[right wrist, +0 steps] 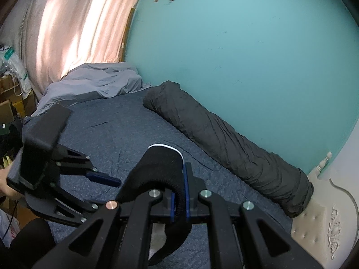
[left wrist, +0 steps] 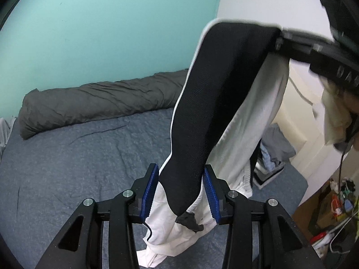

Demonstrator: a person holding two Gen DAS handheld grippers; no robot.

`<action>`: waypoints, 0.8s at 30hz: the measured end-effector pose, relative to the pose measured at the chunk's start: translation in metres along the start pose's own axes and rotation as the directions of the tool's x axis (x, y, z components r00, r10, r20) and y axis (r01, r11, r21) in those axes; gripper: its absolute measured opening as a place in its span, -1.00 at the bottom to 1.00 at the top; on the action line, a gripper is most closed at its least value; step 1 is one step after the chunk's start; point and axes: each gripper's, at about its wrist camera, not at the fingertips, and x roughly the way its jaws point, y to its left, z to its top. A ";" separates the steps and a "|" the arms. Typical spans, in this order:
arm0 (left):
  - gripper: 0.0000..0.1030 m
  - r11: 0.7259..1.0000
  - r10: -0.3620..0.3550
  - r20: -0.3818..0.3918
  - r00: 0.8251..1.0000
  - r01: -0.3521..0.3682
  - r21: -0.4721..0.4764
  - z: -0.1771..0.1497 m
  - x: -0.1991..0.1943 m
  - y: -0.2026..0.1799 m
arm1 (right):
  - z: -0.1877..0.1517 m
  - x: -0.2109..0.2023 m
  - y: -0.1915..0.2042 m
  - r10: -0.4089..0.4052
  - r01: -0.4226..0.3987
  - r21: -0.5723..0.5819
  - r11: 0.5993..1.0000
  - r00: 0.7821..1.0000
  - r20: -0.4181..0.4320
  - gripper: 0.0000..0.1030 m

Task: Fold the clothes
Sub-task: 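Lift the garment by its black waistband with both tools, letting it hang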

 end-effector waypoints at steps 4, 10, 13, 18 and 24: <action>-0.15 1.000 0.023 0.002 1.000 -0.023 0.022 -0.003 0.007 -0.004 | 0.001 -0.002 0.001 0.009 -0.009 -0.010 1.000 1.000 0.006 -0.89; -0.90 0.997 0.061 0.028 0.998 -0.062 0.036 0.001 0.008 0.014 | -0.002 0.000 -0.004 0.009 -0.009 -0.004 1.000 1.000 -0.003 -0.89; -0.90 0.993 0.109 0.059 0.992 -0.111 0.034 0.003 -0.008 0.017 | -0.006 0.002 -0.009 0.003 -0.003 0.005 1.000 1.000 -0.014 -0.89; -0.90 0.983 0.186 0.110 0.976 -0.184 -0.023 0.011 -0.038 0.031 | -0.016 0.009 -0.014 -0.012 0.012 0.008 1.000 0.999 -0.045 -0.89; -0.90 0.971 0.239 0.149 0.960 -0.234 -0.049 0.025 -0.066 0.033 | -0.021 0.012 -0.011 -0.019 0.020 0.013 1.000 0.999 -0.049 -0.89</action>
